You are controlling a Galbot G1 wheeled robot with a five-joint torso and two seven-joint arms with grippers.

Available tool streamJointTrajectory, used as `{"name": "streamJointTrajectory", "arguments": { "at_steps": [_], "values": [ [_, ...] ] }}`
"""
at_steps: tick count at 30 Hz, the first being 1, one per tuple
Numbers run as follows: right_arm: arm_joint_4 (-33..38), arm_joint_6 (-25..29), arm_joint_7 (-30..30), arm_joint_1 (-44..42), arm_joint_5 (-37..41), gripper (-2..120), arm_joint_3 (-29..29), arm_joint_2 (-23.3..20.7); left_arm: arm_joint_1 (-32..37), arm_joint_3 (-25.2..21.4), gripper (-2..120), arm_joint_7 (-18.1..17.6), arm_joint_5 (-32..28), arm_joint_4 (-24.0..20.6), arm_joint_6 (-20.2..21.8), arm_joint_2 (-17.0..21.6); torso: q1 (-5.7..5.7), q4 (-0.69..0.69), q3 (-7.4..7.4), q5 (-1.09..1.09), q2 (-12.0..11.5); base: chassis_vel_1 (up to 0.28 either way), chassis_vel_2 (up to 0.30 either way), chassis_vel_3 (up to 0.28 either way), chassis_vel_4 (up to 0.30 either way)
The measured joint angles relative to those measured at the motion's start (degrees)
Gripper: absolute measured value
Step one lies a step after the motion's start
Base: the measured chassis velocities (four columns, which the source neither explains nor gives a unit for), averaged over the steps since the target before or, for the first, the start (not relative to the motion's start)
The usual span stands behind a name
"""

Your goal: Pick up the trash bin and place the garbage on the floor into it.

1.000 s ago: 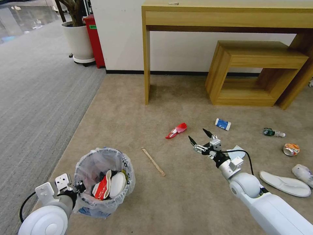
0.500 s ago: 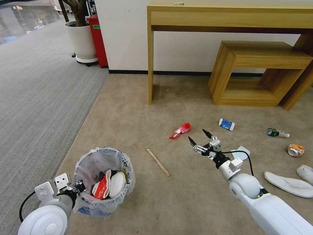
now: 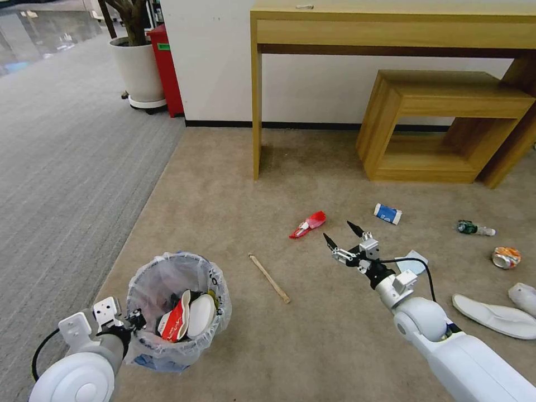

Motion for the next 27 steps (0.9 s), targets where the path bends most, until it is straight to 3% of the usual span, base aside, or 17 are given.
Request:
{"name": "streamJointTrajectory", "arguments": {
  "at_steps": [17, 27],
  "values": [
    [0.09, 0.71, 0.16, -0.46, -0.52, 79, 0.07, 0.35, 0.16, 0.33, 0, 0.16, 0.35, -0.35, -0.14, -0.39, 0.01, 0.00, 0.02, -0.02, 0.00, -0.198, 0.199, 0.196, -0.192],
    [0.25, 1.39, 0.98, -0.69, -0.99, 92, -0.19, 0.47, 0.40, 0.58, 0, 0.26, 0.75, -0.43, -0.19, -0.65, 0.01, 0.00, 0.01, -0.01, 0.00, -0.053, 0.059, 0.050, -0.058]
  ]
}}
